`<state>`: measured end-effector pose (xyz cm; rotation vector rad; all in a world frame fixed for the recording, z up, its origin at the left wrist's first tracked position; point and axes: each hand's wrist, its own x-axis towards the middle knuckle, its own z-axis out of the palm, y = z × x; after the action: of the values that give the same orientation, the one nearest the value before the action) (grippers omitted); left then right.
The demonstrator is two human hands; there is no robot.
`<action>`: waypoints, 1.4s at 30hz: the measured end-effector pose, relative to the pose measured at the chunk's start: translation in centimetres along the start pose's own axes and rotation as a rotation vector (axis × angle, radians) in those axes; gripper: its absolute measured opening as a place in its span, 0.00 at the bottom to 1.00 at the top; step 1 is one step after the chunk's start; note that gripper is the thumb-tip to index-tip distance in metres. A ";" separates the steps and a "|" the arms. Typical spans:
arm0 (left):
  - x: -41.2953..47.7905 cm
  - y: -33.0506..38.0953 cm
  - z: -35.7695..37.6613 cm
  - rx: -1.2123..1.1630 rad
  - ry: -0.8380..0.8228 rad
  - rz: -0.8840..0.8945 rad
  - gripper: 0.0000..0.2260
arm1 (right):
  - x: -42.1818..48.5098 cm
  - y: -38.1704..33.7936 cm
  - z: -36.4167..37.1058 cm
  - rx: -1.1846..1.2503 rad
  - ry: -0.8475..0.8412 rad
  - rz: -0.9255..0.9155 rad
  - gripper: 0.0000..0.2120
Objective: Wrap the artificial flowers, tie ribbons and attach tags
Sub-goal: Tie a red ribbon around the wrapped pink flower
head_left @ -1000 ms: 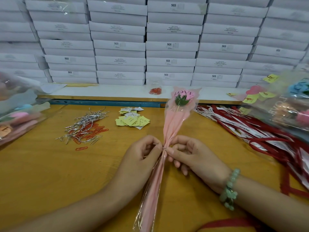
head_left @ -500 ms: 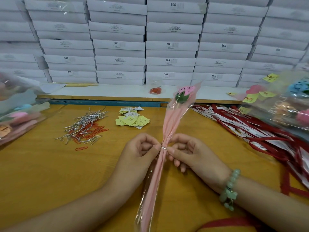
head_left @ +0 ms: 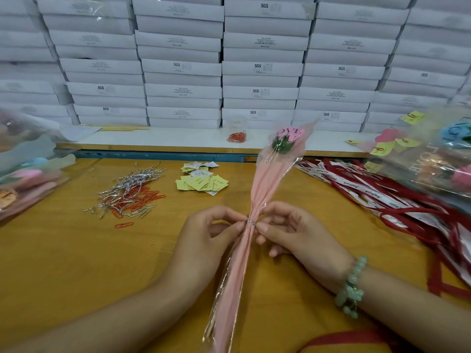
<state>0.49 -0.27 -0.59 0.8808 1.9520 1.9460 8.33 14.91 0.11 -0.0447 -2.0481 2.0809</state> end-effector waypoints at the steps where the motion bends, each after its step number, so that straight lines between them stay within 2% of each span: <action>1: 0.0 0.0 0.0 0.027 0.010 0.017 0.06 | 0.0 0.0 0.0 0.005 0.004 0.001 0.06; 7: -0.1 0.4 0.0 0.041 -0.008 0.048 0.07 | -0.1 0.0 0.0 0.000 0.030 -0.004 0.06; 12: -0.4 0.4 0.2 0.027 -0.026 0.061 0.14 | -0.1 0.0 0.0 0.007 0.037 0.005 0.05; 18: -0.4 0.7 0.1 -0.025 -0.072 0.028 0.05 | -0.2 -0.1 0.1 -0.001 0.035 0.002 0.05; 35: -0.1 0.4 0.2 0.077 -0.056 -0.057 0.06 | -0.3 -0.1 0.3 -0.034 0.094 0.017 0.04; 37: -0.1 0.4 0.2 0.078 -0.048 -0.070 0.06 | -0.3 -0.1 0.3 -0.092 0.129 0.008 0.05; 42: -0.1 0.5 0.3 0.079 -0.037 -0.087 0.07 | -0.5 -0.4 0.0 -0.549 0.175 -0.150 0.05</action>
<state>0.81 -0.13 -0.17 0.8311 2.0235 1.8033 8.89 14.83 0.41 -0.1495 -2.3574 1.3296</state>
